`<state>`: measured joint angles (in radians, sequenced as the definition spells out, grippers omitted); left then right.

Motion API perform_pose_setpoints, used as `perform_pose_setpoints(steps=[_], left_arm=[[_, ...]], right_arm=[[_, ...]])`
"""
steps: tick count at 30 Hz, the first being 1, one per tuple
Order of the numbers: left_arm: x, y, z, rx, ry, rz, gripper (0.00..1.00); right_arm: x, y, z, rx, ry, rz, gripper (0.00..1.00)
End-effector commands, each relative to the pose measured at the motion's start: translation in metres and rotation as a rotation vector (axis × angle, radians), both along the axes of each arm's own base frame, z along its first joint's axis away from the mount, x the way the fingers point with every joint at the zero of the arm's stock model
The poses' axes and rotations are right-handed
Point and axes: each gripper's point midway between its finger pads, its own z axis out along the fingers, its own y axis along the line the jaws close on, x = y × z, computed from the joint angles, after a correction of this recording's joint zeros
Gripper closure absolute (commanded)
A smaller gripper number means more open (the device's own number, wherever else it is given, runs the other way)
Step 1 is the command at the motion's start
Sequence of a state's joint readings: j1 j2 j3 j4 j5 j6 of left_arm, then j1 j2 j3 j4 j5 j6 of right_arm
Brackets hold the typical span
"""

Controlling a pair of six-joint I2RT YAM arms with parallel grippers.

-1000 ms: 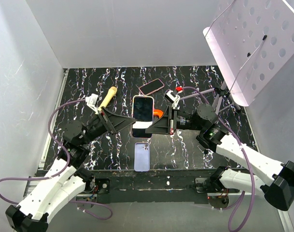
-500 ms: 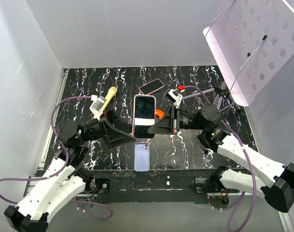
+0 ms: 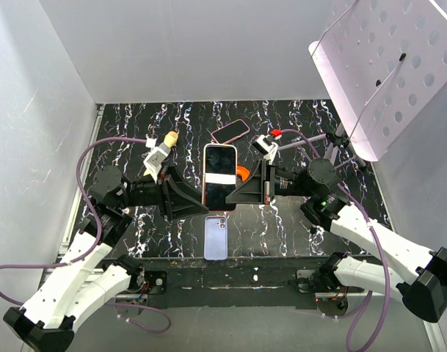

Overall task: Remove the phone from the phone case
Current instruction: Remove the phone case from the phone.

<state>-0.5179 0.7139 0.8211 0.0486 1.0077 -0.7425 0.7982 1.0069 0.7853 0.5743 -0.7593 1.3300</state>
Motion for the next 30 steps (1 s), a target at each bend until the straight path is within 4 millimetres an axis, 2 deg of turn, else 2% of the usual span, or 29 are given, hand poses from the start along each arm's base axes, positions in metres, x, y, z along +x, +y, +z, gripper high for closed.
perform_pose_setpoints(steps=[1,5,10,13,16,21,26,29,30], left_arm=[[0.0,0.001,0.002,0.034,-0.039,-0.014,0.64],[-0.002,0.001,0.0,0.045,-0.063,-0.037,0.67],[-0.01,0.002,-0.008,0.069,-0.096,-0.098,0.55],[-0.011,0.002,-0.013,0.087,-0.099,-0.118,0.53],[-0.004,0.001,-0.014,0.1,-0.099,-0.081,0.55],[0.016,-0.003,-0.014,0.114,-0.063,0.01,0.6],[0.039,-0.004,-0.006,0.096,0.004,0.151,0.73],[0.059,-0.002,-0.002,0.073,0.098,0.275,0.9],[0.064,-0.002,-0.002,0.07,0.136,0.307,0.92]], right_arm=[[-0.007,-0.008,0.027,0.099,-0.104,0.003,0.99],[-0.008,-0.008,0.026,0.101,-0.103,0.01,0.99],[-0.01,-0.007,0.025,0.103,-0.096,0.029,0.99],[-0.01,-0.007,0.026,0.111,-0.091,0.039,0.99],[-0.012,-0.008,0.027,0.115,-0.092,0.052,0.99],[-0.011,-0.007,0.025,0.108,-0.09,0.049,0.99],[-0.007,-0.005,0.016,0.067,-0.1,0.019,0.99],[-0.002,-0.002,0.005,0.003,-0.121,-0.024,0.99],[0.001,-0.002,-0.001,-0.033,-0.124,-0.045,0.99]])
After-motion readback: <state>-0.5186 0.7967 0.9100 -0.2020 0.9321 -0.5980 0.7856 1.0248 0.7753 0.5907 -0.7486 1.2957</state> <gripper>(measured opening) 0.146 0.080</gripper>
